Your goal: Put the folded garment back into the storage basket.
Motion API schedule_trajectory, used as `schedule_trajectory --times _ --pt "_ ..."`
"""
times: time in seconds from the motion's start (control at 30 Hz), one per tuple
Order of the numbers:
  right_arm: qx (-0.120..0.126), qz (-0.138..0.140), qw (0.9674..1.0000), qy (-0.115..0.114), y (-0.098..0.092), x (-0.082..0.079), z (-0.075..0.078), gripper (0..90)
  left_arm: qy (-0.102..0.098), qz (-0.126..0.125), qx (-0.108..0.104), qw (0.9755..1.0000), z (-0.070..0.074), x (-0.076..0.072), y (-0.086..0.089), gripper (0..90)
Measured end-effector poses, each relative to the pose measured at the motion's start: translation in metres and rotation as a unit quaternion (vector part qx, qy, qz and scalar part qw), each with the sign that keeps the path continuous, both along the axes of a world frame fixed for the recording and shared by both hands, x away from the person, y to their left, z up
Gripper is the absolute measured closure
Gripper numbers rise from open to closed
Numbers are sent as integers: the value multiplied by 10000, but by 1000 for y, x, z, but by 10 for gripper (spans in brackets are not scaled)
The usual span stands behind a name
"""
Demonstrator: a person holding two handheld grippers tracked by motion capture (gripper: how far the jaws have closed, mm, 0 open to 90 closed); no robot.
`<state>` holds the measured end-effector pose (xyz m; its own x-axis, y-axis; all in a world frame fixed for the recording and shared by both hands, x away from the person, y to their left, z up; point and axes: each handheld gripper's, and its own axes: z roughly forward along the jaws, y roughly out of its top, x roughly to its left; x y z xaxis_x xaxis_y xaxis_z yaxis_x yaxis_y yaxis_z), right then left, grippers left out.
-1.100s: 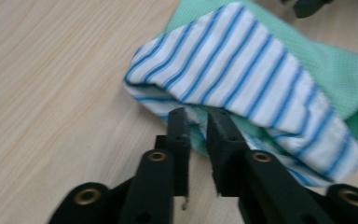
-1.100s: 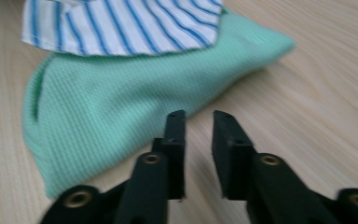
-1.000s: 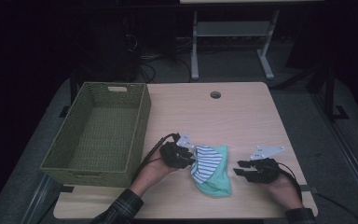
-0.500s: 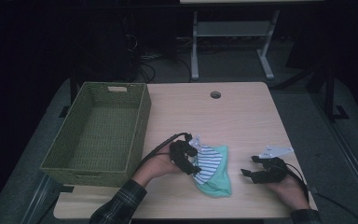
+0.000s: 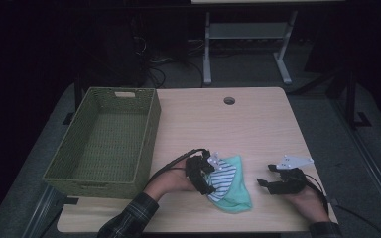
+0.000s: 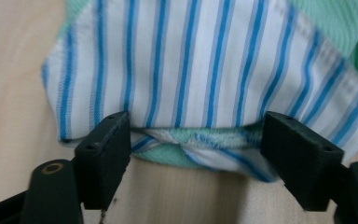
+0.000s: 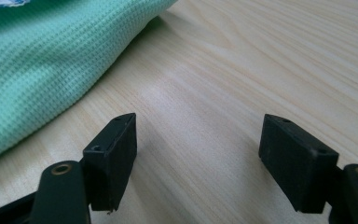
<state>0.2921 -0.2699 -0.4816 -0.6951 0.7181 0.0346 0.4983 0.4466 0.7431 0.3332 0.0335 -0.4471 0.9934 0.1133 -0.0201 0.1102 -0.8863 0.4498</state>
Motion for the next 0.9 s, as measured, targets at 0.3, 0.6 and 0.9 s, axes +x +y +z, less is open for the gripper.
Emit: schedule_trajectory --times 0.3,0.6,0.9 --pt "-7 -21 10000 -7 0 0 0 272 127 50 -80 9999 -4 1 2 229" --pt "-18 -23 10000 -6 0 0 0 273 -173 -33 19 9998 7 -4 -3 256" --pt "-31 -25 10000 -6 0 0 0 273 -75 -225 -32 9997 9 -6 -16 217"
